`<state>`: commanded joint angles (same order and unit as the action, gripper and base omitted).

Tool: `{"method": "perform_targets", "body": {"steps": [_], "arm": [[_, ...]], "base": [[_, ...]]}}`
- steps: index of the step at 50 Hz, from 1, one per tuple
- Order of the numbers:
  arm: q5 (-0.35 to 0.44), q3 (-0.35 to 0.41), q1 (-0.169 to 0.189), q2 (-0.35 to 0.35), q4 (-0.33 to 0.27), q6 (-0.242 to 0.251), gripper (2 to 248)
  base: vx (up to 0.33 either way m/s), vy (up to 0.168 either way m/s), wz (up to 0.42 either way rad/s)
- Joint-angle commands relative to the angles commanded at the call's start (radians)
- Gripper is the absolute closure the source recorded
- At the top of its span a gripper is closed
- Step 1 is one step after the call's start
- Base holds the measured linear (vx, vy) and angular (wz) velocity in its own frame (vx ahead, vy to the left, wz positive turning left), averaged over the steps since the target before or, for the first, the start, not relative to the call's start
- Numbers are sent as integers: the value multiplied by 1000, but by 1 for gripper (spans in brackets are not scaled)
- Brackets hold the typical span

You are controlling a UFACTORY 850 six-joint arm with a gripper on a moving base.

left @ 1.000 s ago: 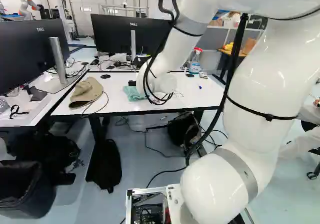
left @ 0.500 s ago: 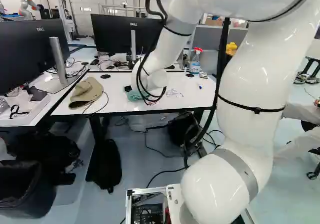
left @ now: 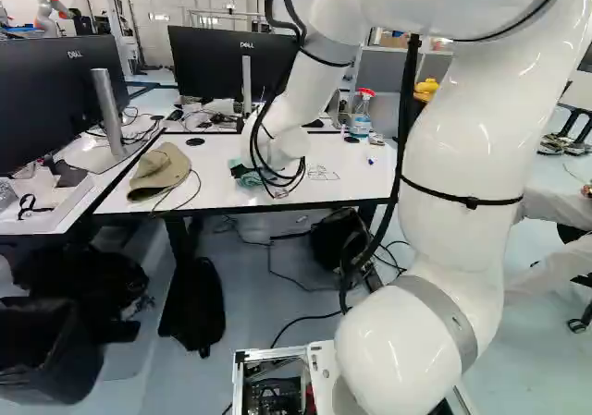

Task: Clean the table with the green towel

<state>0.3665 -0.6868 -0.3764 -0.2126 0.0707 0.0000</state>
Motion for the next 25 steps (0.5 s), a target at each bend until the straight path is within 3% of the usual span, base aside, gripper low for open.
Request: {"method": "perform_targets", "body": {"steps": [1,6,7,11,12,16,17,21,22,25], "arm": [[0,0,0,0,0,0,26],[0,0,0,0,0,0,26],[0,0,0,0,0,0,64],[0,0,0,0,0,0,64],[0,0,0,0,0,0,102],[0,0,0,0,0,0,102],[0,0,0,0,0,0,140],[0,0,0,0,0,0,140],[0,0,0,0,0,0,176],[0,0,0,0,0,0,176]], "base": [[0,0,0],[0,0,0],[0,0,0],[0,0,0],[0,0,0],[0,0,0],[0,0,0],[0,0,0],[0,0,0],[0,0,0]]}}
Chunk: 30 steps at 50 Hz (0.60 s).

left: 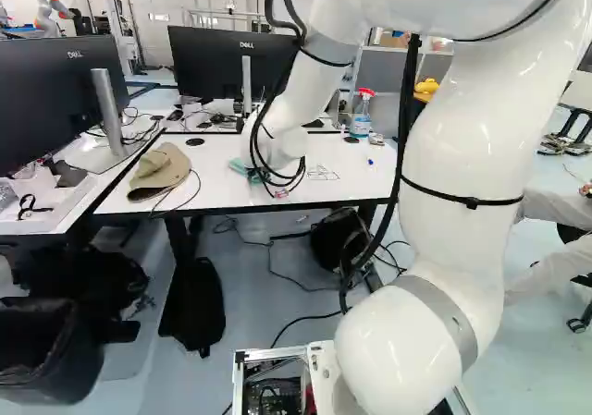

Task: Clean the table with the green towel

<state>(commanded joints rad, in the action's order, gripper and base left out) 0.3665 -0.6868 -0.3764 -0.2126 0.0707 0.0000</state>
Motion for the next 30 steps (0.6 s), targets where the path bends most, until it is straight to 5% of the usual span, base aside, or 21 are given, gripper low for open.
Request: {"method": "perform_targets", "body": {"steps": [2,3,30], "arm": [[0,0,0,0,0,0,176],[0,0,0,0,0,0,198],[0,23,33,69,0,0,200]], "base": [[0,0,0],[0,0,0],[0,0,0]]}}
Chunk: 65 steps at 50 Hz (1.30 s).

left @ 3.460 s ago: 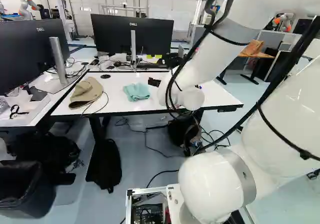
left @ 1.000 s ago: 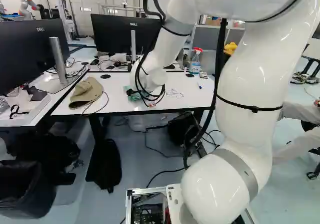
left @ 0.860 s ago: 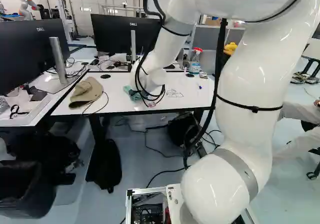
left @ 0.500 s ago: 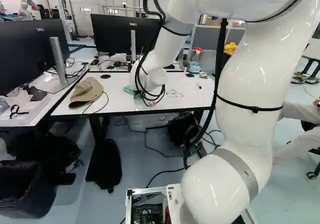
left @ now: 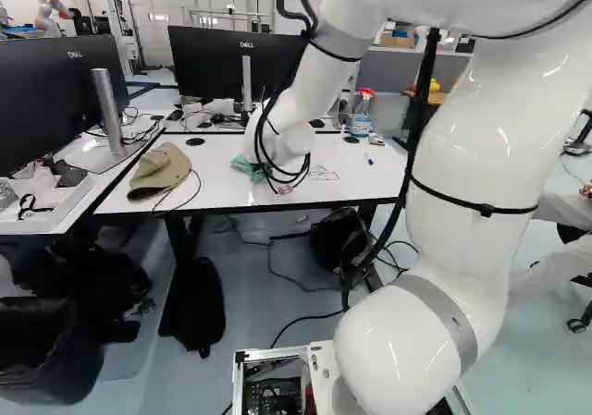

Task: Clean the table with the green towel

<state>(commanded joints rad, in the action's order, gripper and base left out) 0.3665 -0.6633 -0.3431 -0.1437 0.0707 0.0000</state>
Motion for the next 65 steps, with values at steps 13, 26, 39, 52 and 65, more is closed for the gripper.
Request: {"method": "perform_targets", "body": {"steps": [13,26,39,52,65], "arm": [[0,18,43,48,0,0,200],[0,43,85,103,0,0,200],[0,61,128,140,0,0,200],[0,74,172,153,0,0,200],[0,83,216,162,0,0,200]], "base": [[0,0,0],[0,0,0],[0,0,0],[0,0,0],[0,0,0]]}}
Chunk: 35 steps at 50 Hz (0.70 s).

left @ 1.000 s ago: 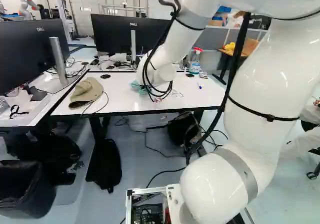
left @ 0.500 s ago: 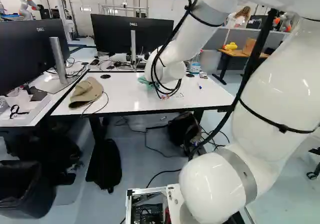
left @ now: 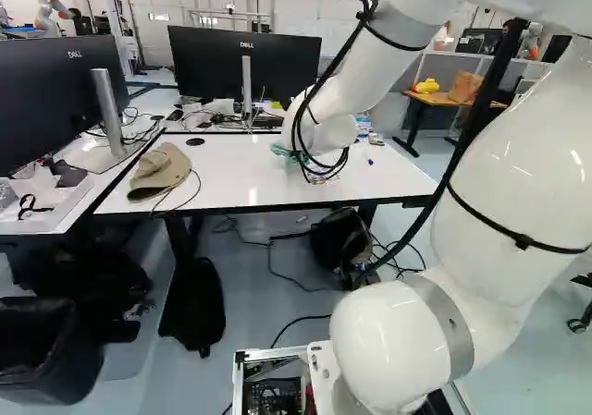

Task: Clean the table with the green towel

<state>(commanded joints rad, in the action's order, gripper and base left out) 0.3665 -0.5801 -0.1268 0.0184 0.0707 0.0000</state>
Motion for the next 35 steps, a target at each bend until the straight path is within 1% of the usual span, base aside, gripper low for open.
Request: {"method": "perform_targets", "body": {"steps": [35], "arm": [[0,10,122,10,0,0,200]], "base": [[0,0,0]]}}
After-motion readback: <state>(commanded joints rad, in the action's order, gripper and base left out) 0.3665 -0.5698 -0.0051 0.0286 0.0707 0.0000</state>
